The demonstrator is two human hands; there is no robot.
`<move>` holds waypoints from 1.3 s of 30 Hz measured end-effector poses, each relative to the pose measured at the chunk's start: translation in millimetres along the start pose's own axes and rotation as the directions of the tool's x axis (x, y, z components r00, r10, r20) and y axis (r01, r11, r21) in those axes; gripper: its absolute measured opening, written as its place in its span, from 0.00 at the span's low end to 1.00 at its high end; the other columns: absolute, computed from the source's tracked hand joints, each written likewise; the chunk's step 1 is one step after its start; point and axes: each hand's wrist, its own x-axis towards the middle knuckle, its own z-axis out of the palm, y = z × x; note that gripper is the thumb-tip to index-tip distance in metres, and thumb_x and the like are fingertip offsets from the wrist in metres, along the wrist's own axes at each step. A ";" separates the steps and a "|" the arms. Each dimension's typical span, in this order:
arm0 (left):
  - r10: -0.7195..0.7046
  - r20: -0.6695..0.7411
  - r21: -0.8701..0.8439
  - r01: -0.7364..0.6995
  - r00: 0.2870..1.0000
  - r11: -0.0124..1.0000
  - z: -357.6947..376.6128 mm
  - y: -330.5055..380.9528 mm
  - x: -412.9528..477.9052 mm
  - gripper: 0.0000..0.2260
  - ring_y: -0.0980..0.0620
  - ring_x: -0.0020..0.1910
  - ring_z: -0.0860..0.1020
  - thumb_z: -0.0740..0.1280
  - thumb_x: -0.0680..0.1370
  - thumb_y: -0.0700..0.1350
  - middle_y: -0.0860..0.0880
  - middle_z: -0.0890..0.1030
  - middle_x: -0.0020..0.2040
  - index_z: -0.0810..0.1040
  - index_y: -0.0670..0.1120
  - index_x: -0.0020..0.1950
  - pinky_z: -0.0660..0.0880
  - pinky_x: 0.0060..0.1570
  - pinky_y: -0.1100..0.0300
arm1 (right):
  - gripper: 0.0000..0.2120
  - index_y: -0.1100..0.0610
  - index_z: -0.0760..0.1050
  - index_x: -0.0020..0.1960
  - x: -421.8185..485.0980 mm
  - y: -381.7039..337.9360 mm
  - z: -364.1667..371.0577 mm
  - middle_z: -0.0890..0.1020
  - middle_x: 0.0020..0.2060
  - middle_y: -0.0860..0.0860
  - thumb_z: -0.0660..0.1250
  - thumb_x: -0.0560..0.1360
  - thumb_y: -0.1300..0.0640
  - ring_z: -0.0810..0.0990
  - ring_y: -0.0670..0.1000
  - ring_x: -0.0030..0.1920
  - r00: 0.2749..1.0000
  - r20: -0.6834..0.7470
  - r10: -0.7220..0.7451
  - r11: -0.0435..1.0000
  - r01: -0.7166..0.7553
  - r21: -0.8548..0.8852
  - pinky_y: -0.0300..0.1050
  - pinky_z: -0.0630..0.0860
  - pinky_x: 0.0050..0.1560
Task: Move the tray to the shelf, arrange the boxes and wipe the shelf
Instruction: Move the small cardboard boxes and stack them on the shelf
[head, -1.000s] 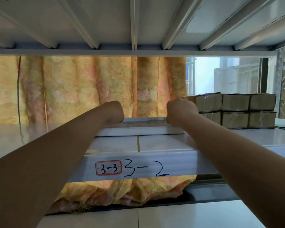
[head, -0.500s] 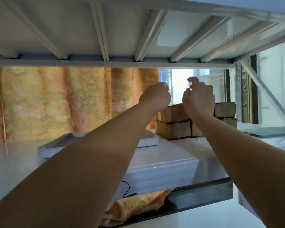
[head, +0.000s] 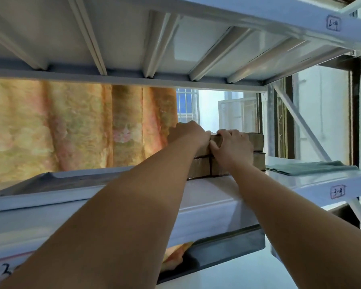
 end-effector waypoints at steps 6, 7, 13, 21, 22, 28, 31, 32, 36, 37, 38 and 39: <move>0.001 0.029 0.164 -0.006 1.000 0.987 4.3 8.0 5.2 0.32 0.42 0.65 0.71 0.59 0.74 0.64 0.43 0.69 0.69 0.63 0.48 0.73 0.67 0.48 0.55 | 0.22 0.51 0.67 0.69 -2.0 1.0 2.5 0.68 0.70 0.56 0.59 0.77 0.46 0.62 0.58 0.71 0.999 0.004 -0.039 0.999 0.039 0.025 0.56 0.63 0.67; -0.014 0.036 0.174 0.007 0.999 0.985 5.0 9.6 6.1 0.33 0.42 0.65 0.71 0.59 0.74 0.64 0.43 0.69 0.69 0.62 0.48 0.73 0.68 0.50 0.55 | 0.22 0.51 0.67 0.69 -2.0 1.6 2.8 0.68 0.69 0.56 0.59 0.77 0.46 0.62 0.58 0.70 0.999 0.004 -0.037 0.999 0.037 0.032 0.56 0.63 0.66; -0.106 0.046 0.112 0.100 0.993 0.989 5.6 7.2 7.4 0.37 0.43 0.67 0.70 0.60 0.72 0.66 0.43 0.63 0.73 0.58 0.47 0.76 0.68 0.44 0.56 | 0.23 0.50 0.67 0.69 -1.0 3.4 3.0 0.67 0.70 0.55 0.62 0.76 0.46 0.61 0.58 0.70 0.999 0.010 -0.032 0.997 0.031 0.077 0.56 0.65 0.66; -0.109 -0.001 -0.028 0.109 0.994 0.994 1.5 -8.1 11.4 0.35 0.40 0.67 0.68 0.62 0.73 0.63 0.44 0.59 0.74 0.59 0.48 0.75 0.67 0.46 0.54 | 0.24 0.49 0.67 0.70 -0.4 1.1 3.0 0.68 0.70 0.54 0.62 0.75 0.45 0.60 0.58 0.71 0.998 -0.047 -0.051 0.999 0.052 0.012 0.57 0.61 0.68; -0.102 -0.031 -0.057 0.100 0.994 0.993 0.9 -11.3 10.3 0.34 0.39 0.67 0.67 0.62 0.73 0.62 0.45 0.59 0.73 0.59 0.49 0.75 0.67 0.49 0.52 | 0.24 0.49 0.67 0.71 -0.4 0.3 2.7 0.68 0.70 0.53 0.61 0.76 0.45 0.60 0.57 0.72 0.996 -0.064 -0.065 0.998 0.065 -0.002 0.57 0.60 0.69; -0.107 -0.188 -0.197 0.069 0.976 0.978 -22.4 -44.8 2.3 0.34 0.39 0.68 0.62 0.66 0.70 0.58 0.49 0.56 0.75 0.60 0.52 0.74 0.69 0.54 0.50 | 0.22 0.49 0.68 0.70 -4.1 -9.6 -0.6 0.69 0.71 0.52 0.60 0.77 0.48 0.60 0.57 0.72 0.976 -0.110 -0.189 0.980 0.180 -0.087 0.55 0.61 0.67; -0.139 -0.157 -0.134 0.119 0.978 0.984 -39.2 -69.0 3.5 0.34 0.40 0.67 0.64 0.66 0.70 0.59 0.47 0.59 0.71 0.62 0.50 0.73 0.66 0.51 0.52 | 0.19 0.52 0.75 0.65 -6.1 -28.2 0.0 0.74 0.67 0.54 0.63 0.75 0.51 0.66 0.59 0.69 0.919 -0.153 -0.365 0.930 0.352 -0.106 0.56 0.66 0.63; -0.148 -0.147 -0.102 0.134 0.978 0.986 -45.1 -77.1 3.2 0.34 0.40 0.66 0.65 0.65 0.70 0.60 0.46 0.60 0.71 0.62 0.49 0.73 0.65 0.51 0.53 | 0.18 0.53 0.76 0.64 -6.9 -36.2 -0.3 0.75 0.66 0.54 0.64 0.75 0.52 0.67 0.60 0.69 0.901 -0.150 -0.407 0.912 0.394 -0.111 0.56 0.67 0.62; -0.158 -0.136 0.071 0.169 0.978 0.983 -69.0 -105.2 -8.2 0.34 0.40 0.68 0.66 0.63 0.73 0.61 0.43 0.61 0.73 0.61 0.47 0.74 0.65 0.65 0.49 | 0.16 0.54 0.78 0.59 -10.6 -68.6 -2.5 0.78 0.60 0.53 0.59 0.77 0.51 0.70 0.57 0.63 0.907 0.008 -0.422 0.903 0.421 -0.084 0.51 0.72 0.54; -0.167 -0.132 0.109 0.181 0.977 0.977 -74.2 -112.1 -12.8 0.33 0.41 0.68 0.67 0.62 0.73 0.60 0.43 0.62 0.72 0.61 0.47 0.74 0.64 0.65 0.49 | 0.15 0.55 0.78 0.58 -11.3 -75.5 -1.3 0.79 0.57 0.54 0.58 0.77 0.51 0.71 0.57 0.61 0.911 0.069 -0.408 0.908 0.412 -0.076 0.49 0.72 0.51; -0.178 -0.125 0.140 0.195 0.976 0.971 -79.1 -119.4 -17.2 0.32 0.41 0.67 0.67 0.62 0.74 0.60 0.42 0.63 0.72 0.62 0.47 0.74 0.64 0.65 0.50 | 0.15 0.55 0.77 0.59 -11.9 -82.1 0.2 0.78 0.56 0.54 0.58 0.77 0.51 0.72 0.57 0.60 0.914 0.138 -0.382 0.917 0.393 -0.068 0.48 0.72 0.48; -0.194 -0.114 0.163 0.211 0.974 0.964 -83.2 -127.7 -20.1 0.31 0.41 0.66 0.68 0.61 0.74 0.60 0.42 0.64 0.71 0.62 0.47 0.74 0.65 0.65 0.49 | 0.15 0.54 0.77 0.59 -12.4 -87.8 2.1 0.78 0.56 0.54 0.58 0.77 0.52 0.73 0.56 0.59 0.914 0.205 -0.350 0.927 0.369 -0.065 0.48 0.71 0.45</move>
